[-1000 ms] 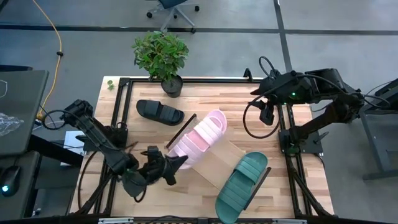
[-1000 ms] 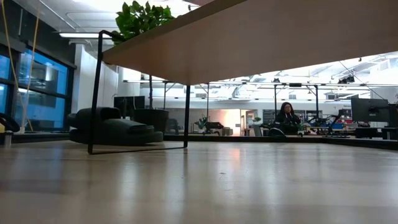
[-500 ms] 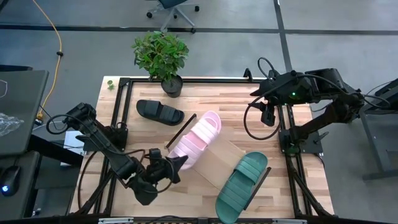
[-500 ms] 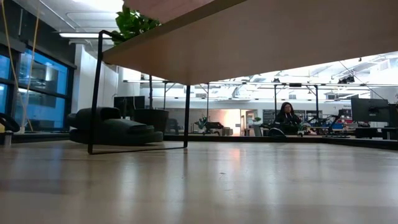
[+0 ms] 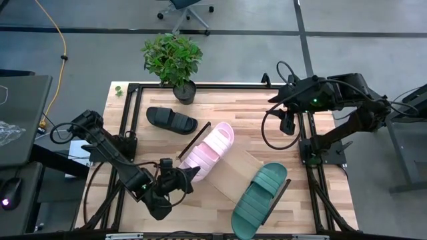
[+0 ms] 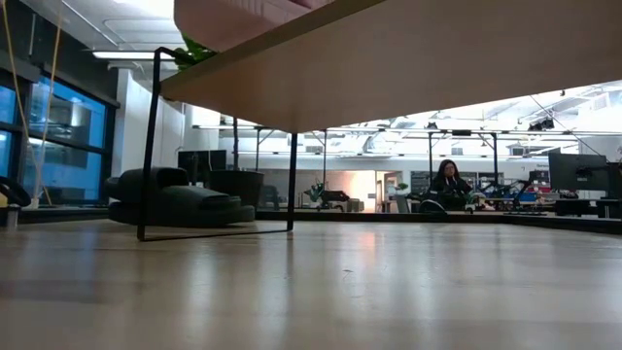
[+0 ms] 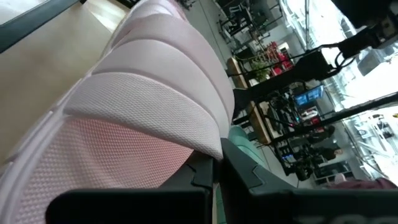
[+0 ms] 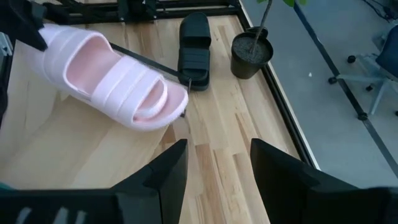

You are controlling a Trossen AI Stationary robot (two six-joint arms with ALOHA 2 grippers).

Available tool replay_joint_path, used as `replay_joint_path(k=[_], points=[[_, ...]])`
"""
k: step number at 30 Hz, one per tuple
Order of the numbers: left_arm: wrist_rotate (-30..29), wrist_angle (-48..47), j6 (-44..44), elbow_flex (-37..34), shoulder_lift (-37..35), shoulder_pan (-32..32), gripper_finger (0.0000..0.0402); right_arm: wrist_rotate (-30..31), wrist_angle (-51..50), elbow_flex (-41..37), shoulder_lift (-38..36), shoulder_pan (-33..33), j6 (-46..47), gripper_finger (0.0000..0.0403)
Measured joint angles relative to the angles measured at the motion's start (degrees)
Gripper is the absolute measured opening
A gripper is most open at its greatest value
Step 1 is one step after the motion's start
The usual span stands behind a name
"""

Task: Pick and place slides into the shelf
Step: Put the pink pair of slides on the shelf

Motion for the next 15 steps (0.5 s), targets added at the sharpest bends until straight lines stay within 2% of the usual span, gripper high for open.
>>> replay_joint_path(k=[15], points=[[1.0, -2.3, -1.2, 0.0, 0.0, 1.8, 0.0000, 0.3, 0.1, 0.0, 0.0, 0.0, 0.0, 0.0167]])
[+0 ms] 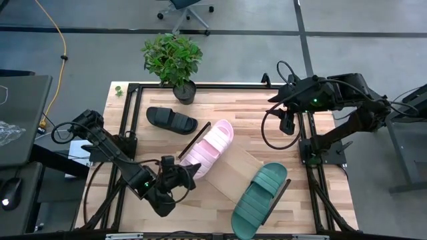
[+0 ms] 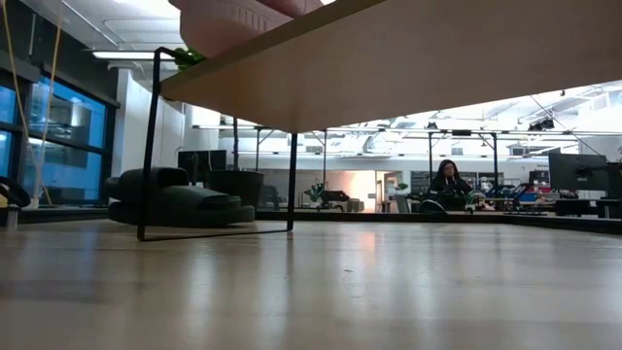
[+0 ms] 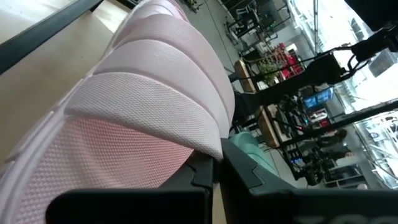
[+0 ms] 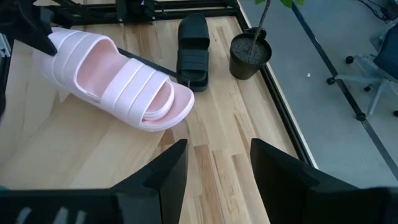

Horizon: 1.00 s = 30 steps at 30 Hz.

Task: Pick and place slides into the shelf
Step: Put the pink pair of slides on the shelf

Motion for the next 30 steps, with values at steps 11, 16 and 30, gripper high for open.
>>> replay_joint_path(k=[11, 16, 30], points=[[0.2, -3.5, -3.9, 0.0, 0.0, 0.0, 0.0000, 0.0, 0.0, 0.0, 0.0, 0.0, 0.0, 0.0167], [1.9, -5.2, -5.5, 0.0, 0.0, 0.0, 0.0000, 0.0, 0.0, 0.0, 0.0, 0.0, 0.0, 0.0167], [3.4, -6.2, -5.9, 0.0, 0.0, 0.8, 0.0000, -0.1, 0.0, 0.0, 0.0, 0.0, -0.5, 0.0167]])
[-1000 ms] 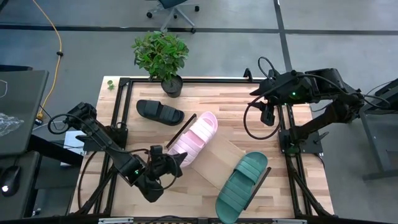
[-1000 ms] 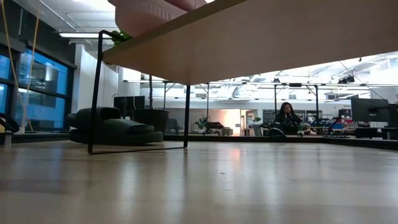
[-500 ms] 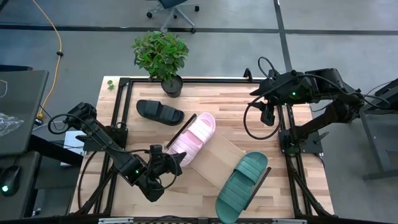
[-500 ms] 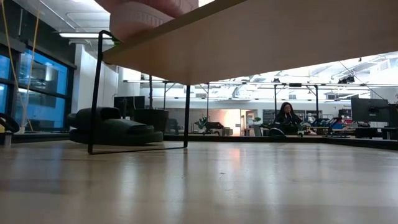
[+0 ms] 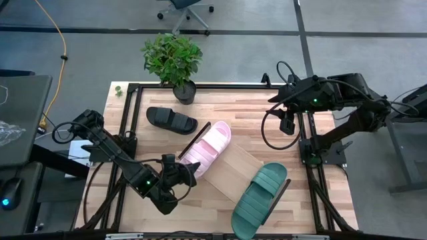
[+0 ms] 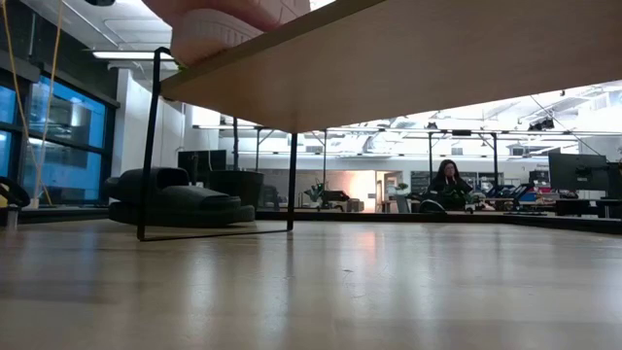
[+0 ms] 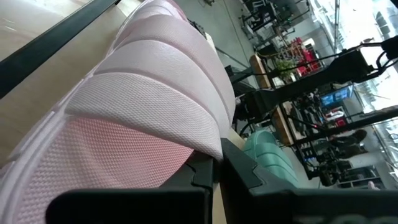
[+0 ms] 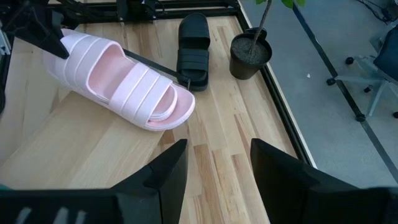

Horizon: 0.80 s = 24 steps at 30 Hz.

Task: Pick and place slides into the shelf
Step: Put the pink pair of slides on the shelf

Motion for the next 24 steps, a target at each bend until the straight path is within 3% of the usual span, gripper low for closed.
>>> replay_joint_path(k=[10, 24], points=[[0.5, -1.3, 0.3, 0.0, 0.0, 0.0, 0.0003, 0.0, 0.0, 0.0, 0.0, 0.0, 0.0, 0.0167], [0.2, -1.7, 0.9, 0.0, 0.0, 0.0, 0.0066, 0.0, 0.0, 0.0, 0.0, 0.0, -1.0, 0.0167]])
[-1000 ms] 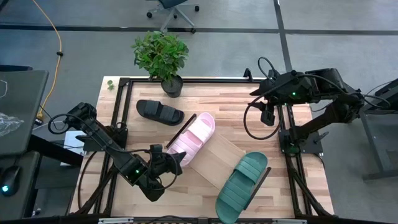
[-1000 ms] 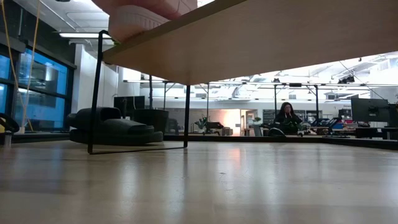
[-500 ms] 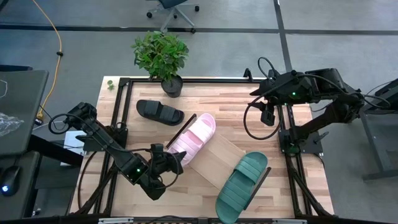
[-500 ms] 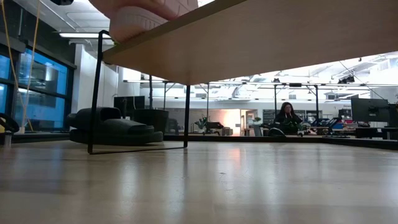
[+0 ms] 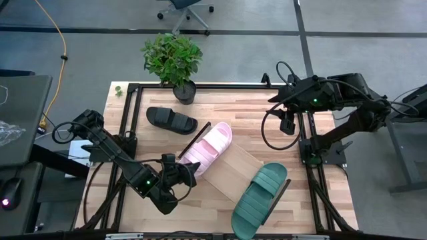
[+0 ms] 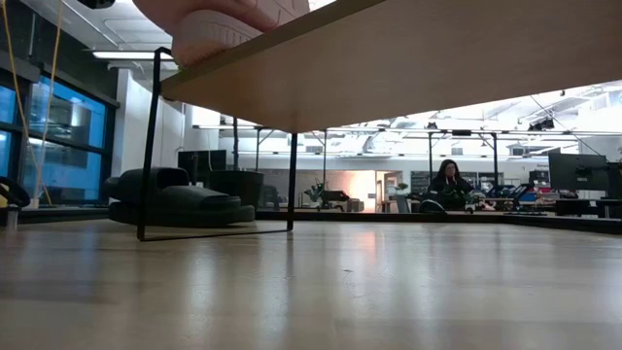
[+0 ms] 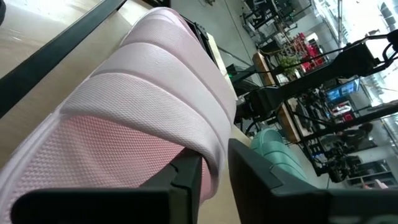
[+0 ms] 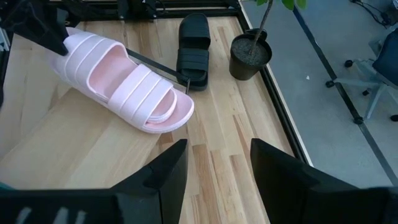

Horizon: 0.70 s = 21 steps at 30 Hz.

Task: Pick and place slides into the shelf
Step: Put the pink pair of slides on the shelf

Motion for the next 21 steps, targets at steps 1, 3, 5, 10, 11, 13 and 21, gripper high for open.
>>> replay_joint_path(k=[1, 3, 5, 10, 11, 13, 21], points=[[-0.2, 0.0, 0.0, 0.0, 0.0, 0.0, 0.0068, 0.0, 0.0, 0.0, 0.0, 0.0, 0.0, 0.0167], [-0.2, 0.0, 0.0, 0.0, 0.0, 0.0, 0.0069, 0.0, 0.0, 0.0, 0.0, 0.0, 0.0, 0.0167], [-0.2, 0.3, 0.0, 0.0, 0.0, -0.1, 0.0068, 0.0, 0.0, 0.0, 0.0, 0.0, 0.0, 0.0167], [1.1, 0.4, 0.0, 0.0, -0.2, -0.1, 0.0068, 0.0, 0.0, 0.0, 0.0, 0.0, -0.4, 0.0167], [1.2, 0.5, 0.0, 0.0, -0.3, -0.1, 0.0069, 0.0, 0.0, 0.0, 0.0, 0.0, -0.4, 0.0167], [1.3, 0.5, -0.1, 0.0, -0.3, -0.1, 0.0069, 0.0, 0.0, 0.0, 0.0, 0.0, -0.5, 0.0167], [1.5, 0.3, 0.0, 0.0, -0.8, -0.1, 0.0069, 0.0, 0.0, 0.0, 0.0, 0.0, -0.7, 0.0167]])
